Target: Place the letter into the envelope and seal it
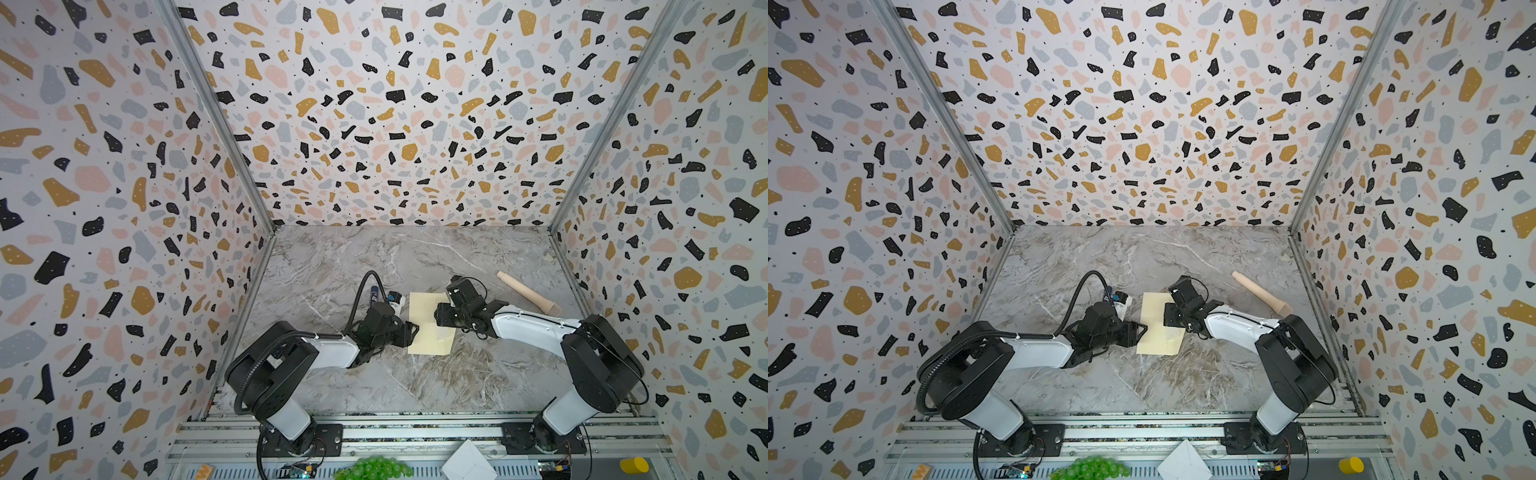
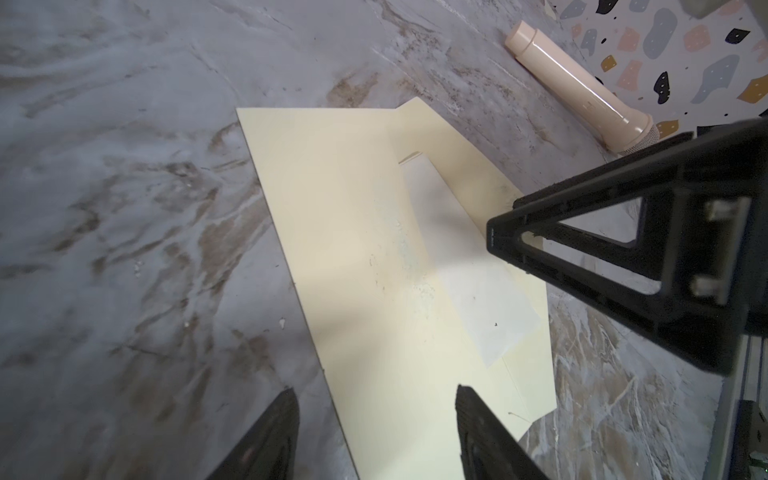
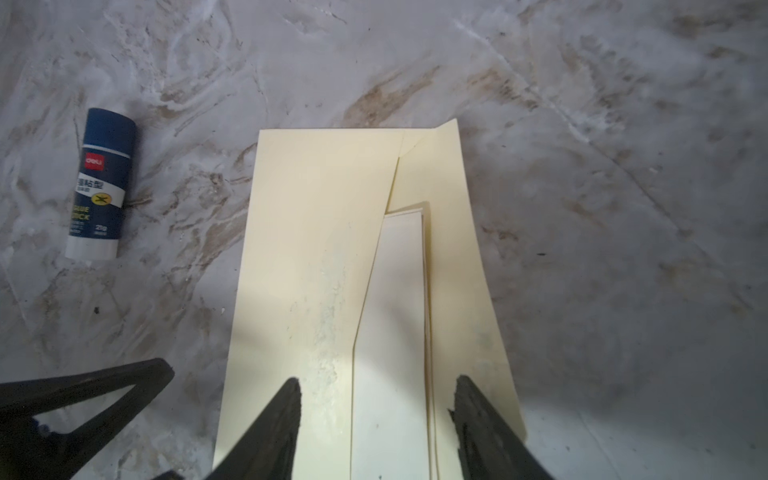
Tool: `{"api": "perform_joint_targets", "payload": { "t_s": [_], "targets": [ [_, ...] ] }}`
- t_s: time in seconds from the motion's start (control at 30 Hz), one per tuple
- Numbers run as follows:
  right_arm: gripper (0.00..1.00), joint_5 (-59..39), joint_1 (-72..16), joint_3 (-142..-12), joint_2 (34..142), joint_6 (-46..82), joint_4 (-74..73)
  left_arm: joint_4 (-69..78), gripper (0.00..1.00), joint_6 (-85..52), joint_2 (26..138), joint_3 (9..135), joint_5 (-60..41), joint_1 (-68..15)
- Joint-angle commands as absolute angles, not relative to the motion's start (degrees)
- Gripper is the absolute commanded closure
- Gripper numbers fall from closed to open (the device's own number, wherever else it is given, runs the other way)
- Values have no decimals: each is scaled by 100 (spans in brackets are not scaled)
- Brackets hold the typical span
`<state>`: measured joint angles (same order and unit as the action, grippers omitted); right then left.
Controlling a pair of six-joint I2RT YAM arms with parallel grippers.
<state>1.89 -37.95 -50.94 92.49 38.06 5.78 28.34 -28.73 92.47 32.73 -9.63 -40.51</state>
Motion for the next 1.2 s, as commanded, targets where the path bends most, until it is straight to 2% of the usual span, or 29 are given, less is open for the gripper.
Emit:
{"api": "perform_joint_targets", "payload": {
  "t_s": [0.0,1.17],
  "targets": [
    [41,133,-3806,-5049,9280,3858,538,3102,42,-2857,9348,3305,-1076,-4040],
    [47,-568,-3810,-4887,9738,4180,31,3621,46,-3138,9967,3296,-1299,-4156]
  ]
}}
